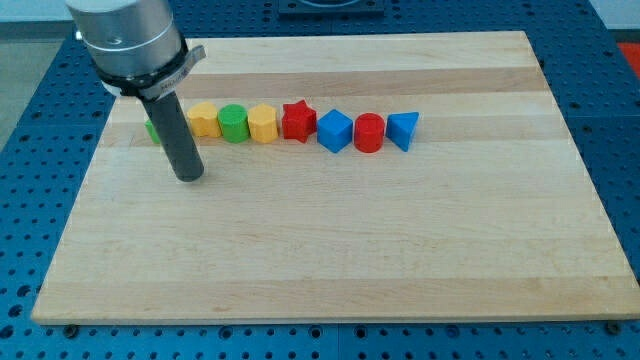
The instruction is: Push the yellow heart towards up
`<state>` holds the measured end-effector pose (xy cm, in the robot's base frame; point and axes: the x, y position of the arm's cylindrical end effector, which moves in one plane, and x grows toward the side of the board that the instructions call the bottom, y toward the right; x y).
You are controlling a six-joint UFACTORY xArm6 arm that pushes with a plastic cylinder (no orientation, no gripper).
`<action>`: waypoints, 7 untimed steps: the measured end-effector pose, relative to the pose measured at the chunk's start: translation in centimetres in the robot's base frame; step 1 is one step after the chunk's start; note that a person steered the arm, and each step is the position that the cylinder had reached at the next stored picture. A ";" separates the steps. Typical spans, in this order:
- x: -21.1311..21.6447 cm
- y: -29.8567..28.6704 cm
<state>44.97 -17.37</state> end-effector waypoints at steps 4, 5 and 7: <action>-3.8 1.2; -3.9 0.6; -9.4 0.5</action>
<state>35.62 -16.85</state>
